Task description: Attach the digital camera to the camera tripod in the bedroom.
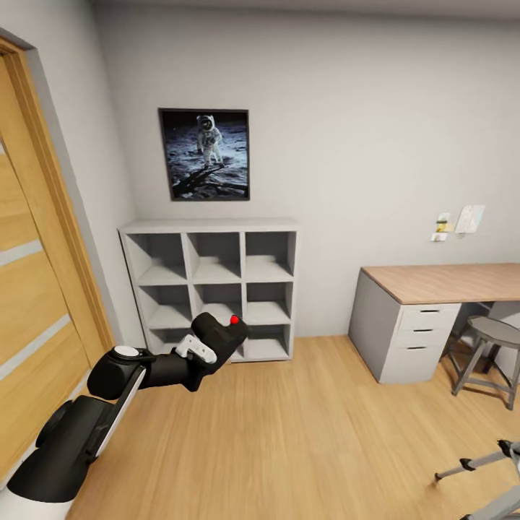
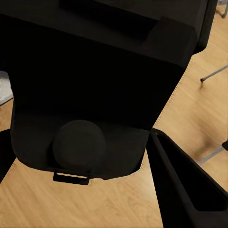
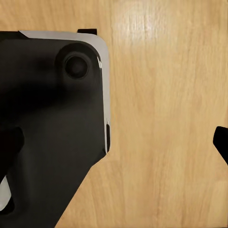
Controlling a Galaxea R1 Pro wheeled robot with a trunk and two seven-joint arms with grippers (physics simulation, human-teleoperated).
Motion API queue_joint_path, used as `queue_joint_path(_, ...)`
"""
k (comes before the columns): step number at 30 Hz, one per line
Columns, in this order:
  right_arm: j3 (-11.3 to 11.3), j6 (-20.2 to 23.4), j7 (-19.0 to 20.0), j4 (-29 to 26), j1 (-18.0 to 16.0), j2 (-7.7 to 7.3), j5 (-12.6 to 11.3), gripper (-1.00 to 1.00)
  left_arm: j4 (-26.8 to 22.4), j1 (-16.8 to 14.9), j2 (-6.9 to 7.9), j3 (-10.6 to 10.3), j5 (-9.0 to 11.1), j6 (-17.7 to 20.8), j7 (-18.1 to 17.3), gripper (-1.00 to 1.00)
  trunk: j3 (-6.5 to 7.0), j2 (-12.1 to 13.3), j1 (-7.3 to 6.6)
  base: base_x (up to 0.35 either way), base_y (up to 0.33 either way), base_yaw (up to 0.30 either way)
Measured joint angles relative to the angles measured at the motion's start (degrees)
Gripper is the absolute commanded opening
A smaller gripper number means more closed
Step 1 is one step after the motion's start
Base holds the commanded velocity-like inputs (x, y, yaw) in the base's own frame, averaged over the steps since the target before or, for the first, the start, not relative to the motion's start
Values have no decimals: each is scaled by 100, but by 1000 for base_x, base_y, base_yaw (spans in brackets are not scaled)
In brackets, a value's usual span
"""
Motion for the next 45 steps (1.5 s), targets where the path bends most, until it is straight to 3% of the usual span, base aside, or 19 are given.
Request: queue_joint_path(45, 0, 7, 2, 0, 35, 0, 2, 100, 0, 0, -1, -9, 0, 1, 3, -100, 0, 0, 0, 283, 186, 0)
